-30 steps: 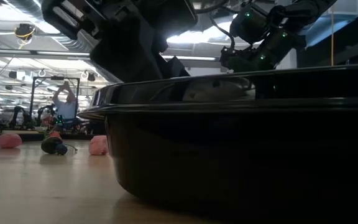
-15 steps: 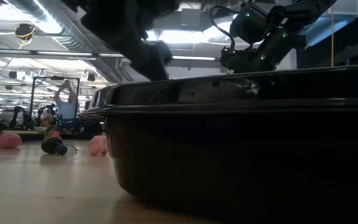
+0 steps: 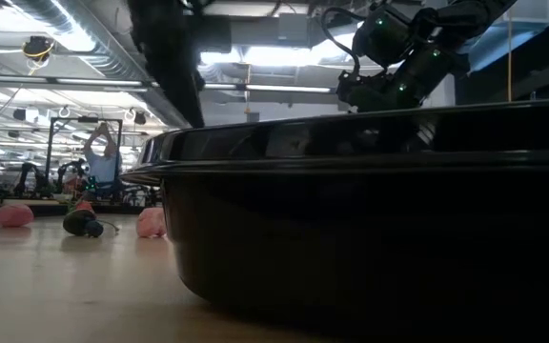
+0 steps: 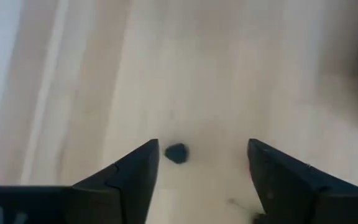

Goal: Pick and placing Produce into tupperware
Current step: Put the blackberry into the black bin

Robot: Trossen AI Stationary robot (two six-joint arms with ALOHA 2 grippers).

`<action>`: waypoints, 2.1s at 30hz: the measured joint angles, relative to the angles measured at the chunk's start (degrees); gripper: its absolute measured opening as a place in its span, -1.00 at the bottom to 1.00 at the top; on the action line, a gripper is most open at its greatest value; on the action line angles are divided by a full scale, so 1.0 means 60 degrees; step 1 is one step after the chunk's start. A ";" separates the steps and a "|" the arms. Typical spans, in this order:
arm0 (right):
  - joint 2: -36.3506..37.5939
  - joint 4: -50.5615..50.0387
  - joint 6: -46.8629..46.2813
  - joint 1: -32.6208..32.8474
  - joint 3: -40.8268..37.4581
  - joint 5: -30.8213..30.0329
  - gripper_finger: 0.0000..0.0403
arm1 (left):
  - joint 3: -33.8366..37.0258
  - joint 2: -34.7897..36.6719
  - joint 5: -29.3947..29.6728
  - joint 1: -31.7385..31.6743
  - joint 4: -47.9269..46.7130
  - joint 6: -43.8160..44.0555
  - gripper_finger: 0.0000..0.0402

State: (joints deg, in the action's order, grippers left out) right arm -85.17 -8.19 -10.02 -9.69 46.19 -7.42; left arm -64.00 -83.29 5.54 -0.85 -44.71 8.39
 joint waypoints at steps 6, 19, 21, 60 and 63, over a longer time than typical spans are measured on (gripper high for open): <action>-0.0002 0.0043 0.0030 0.0004 -0.0004 0.0004 0.21 | 0.0270 -0.0594 0.0026 -0.0408 0.0289 -0.0940 0.11; -0.0003 0.0207 0.0244 0.0000 -0.0004 0.0000 0.21 | 0.1938 -0.1186 -0.0051 -0.0527 0.2207 -0.1994 -0.10; -0.0003 0.0204 0.0251 0.0004 -0.0004 0.0000 0.21 | 0.2121 -0.1190 -0.0053 -0.0527 0.2436 -0.1963 -0.13; -0.0002 0.0270 0.0248 -0.0005 -0.0004 0.0000 0.21 | 0.3605 -0.1186 -0.0051 -0.0517 0.4754 -0.1422 -0.32; -0.0002 0.0270 0.0248 -0.0005 -0.0004 0.0000 0.21 | 0.3605 -0.1228 -0.0051 -0.0517 0.4789 -0.1426 -0.34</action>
State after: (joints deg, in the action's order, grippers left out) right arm -85.18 -6.57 -8.54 -9.72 46.17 -7.42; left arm -42.37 -90.66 5.23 -3.95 -15.98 -0.16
